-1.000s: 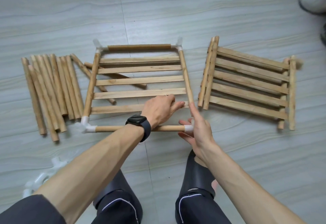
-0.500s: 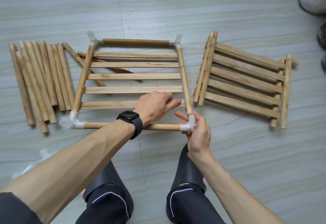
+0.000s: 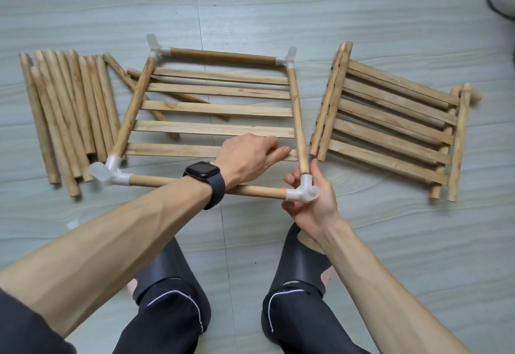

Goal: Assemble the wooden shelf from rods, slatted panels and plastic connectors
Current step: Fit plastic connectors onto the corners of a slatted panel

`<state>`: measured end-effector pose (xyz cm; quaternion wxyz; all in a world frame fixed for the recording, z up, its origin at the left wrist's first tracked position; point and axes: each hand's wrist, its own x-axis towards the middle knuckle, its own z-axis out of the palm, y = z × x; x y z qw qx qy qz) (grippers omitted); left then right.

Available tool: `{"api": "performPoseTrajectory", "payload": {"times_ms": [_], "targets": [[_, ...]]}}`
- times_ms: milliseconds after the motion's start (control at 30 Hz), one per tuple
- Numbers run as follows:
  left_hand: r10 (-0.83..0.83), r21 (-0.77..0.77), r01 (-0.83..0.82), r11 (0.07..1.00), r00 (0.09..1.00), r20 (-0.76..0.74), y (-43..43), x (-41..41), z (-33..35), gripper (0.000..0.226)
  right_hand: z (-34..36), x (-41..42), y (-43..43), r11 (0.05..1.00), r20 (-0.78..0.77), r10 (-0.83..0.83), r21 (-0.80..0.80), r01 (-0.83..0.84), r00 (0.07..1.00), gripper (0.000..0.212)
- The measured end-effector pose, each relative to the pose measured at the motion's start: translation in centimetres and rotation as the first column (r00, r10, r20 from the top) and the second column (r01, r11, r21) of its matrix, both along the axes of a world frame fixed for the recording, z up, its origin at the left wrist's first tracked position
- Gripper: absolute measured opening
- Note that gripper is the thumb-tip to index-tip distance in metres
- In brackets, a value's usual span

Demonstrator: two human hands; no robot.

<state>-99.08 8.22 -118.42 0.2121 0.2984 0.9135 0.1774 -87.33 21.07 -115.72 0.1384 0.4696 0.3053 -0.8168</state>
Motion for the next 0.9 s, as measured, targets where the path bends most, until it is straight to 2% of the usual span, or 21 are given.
{"api": "performPoseTrajectory", "payload": {"times_ms": [200,333,567,767,900], "targets": [[-0.053,-0.016,0.052,0.998,0.998,-0.029,0.3,0.4,0.7,0.05,0.6,-0.3,0.0,0.995,0.026,-0.063,-0.077,0.065,0.998,0.053],[-0.042,-0.017,0.043,0.999,0.998,0.042,0.3,0.3,1.2,0.04,1.1,-0.7,-0.2,0.962,0.051,-0.164,-0.211,0.171,0.985,0.057],[0.007,-0.04,-0.002,0.999,0.991,0.135,0.0,0.3,1.4,0.039,1.2,-0.6,-1.1,0.993,0.081,-0.096,-0.058,0.101,0.992,0.05],[-0.034,-0.017,0.037,0.999,0.991,0.13,0.4,0.8,2.0,0.033,1.4,-0.4,-1.9,0.982,0.068,-0.184,-0.029,0.186,0.981,0.06],[-0.042,0.002,0.043,0.999,0.985,0.167,0.0,1.4,1.8,0.034,0.8,-0.2,-2.4,0.988,0.088,-0.14,0.078,0.133,0.986,0.063]]}}
